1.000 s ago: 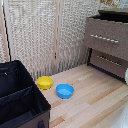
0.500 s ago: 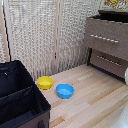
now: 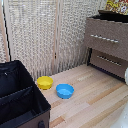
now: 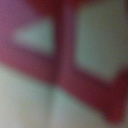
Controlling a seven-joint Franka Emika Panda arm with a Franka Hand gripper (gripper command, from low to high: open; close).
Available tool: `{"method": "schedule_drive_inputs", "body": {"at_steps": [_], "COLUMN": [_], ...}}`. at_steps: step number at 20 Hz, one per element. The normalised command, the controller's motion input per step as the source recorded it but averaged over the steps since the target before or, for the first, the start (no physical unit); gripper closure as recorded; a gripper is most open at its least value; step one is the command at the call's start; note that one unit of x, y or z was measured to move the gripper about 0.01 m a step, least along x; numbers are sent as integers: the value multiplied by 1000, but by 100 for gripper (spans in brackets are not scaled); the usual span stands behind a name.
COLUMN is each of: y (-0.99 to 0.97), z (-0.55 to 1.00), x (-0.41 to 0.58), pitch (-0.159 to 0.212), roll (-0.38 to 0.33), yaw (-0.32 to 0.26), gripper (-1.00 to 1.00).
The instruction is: Locate and clasp the grip of the topmost drawer. Steadily and circumspectly yank the drawer open. Discover and seize the nutrition bar using your clamp. Deposit the nutrition bar in the accessible drawer. Unclench the nutrition bar.
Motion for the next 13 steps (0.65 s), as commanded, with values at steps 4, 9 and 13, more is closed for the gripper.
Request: {"method": "schedule_drive_inputs", "body": {"at_steps": [4,9,13], "y": [0,25,151], "z": [255,423,192], "x": [19,50,0], "pitch": [104,32,-72], "roll": [-156,-75,19], "yaw": [69,30,-155], "gripper": [-100,-100,-100]}}
